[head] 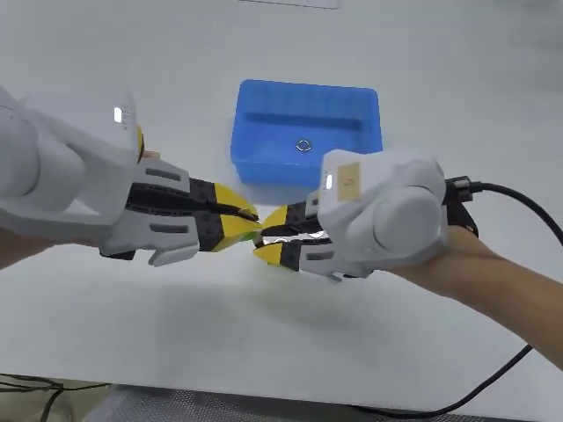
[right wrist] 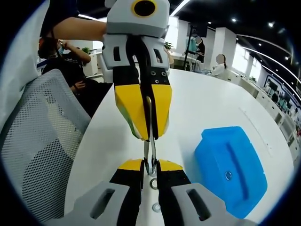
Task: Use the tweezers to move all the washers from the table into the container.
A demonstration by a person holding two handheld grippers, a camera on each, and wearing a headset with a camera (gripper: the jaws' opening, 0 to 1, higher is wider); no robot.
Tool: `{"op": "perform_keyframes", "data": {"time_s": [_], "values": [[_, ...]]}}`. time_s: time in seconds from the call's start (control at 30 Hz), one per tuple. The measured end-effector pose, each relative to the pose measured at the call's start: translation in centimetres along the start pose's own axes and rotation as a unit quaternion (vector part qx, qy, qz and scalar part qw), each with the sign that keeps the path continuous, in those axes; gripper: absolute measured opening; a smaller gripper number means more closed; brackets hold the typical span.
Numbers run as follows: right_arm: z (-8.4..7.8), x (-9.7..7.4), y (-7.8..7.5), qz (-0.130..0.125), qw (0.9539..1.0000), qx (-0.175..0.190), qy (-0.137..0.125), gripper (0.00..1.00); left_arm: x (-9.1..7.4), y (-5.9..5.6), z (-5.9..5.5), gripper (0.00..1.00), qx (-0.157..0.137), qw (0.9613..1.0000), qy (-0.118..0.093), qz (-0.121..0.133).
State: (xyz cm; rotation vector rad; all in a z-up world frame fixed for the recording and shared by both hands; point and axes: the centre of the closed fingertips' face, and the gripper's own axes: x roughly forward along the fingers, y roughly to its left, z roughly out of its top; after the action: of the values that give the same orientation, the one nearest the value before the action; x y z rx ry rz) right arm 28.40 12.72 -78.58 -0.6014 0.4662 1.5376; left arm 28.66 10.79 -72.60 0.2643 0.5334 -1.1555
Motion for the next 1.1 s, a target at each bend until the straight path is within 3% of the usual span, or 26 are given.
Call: {"op": "perform_keyframes", "data": {"time_s": [0.37,0.6,0.63,0.67,0.7,0.73,0.8,0.83,1.1], "values": [[0.1,-0.3,0.1,0.005,0.9999,-0.008,0.004,0.14,0.2,0.0,0.1,0.07,-0.002,1.0000,0.009,-0.002],[-0.4,-0.4,0.1,0.012,0.9997,-0.016,0.015,0.10,0.4,-0.1,0.2,0.07,0.000,0.9998,0.017,-0.007],[-0.8,-0.4,0.1,0.013,0.9994,-0.016,0.027,0.08,0.4,-0.1,0.2,0.07,-0.001,0.9998,0.017,-0.006],[-1.4,-0.3,0.6,0.033,0.9982,-0.028,0.042,0.03,0.4,0.2,0.2,0.07,0.000,0.9999,0.016,0.001],[-1.3,-0.2,-0.1,0.003,0.9991,-0.021,0.036,0.01,0.3,0.1,0.1,0.07,-0.001,0.9999,0.017,-0.002],[-1.8,-0.2,0.8,0.023,0.9986,-0.022,0.042,0.01,0.3,0.1,0.1,0.07,-0.005,0.9999,0.016,-0.003],[-1.0,-0.5,0.3,0.006,0.9997,-0.019,0.014,0.01,0.4,0.0,0.2,0.07,0.000,0.9999,0.016,-0.002],[-0.7,-0.7,0.4,0.009,0.9999,0.004,0.007,0.01,0.4,0.0,0.1,0.07,0.004,0.9998,0.017,0.001],[-0.5,-1.0,0.1,0.010,0.9999,0.009,0.002,0.11,0.4,0.1,0.1,0.07,0.001,0.9999,0.016,-0.002]]}}
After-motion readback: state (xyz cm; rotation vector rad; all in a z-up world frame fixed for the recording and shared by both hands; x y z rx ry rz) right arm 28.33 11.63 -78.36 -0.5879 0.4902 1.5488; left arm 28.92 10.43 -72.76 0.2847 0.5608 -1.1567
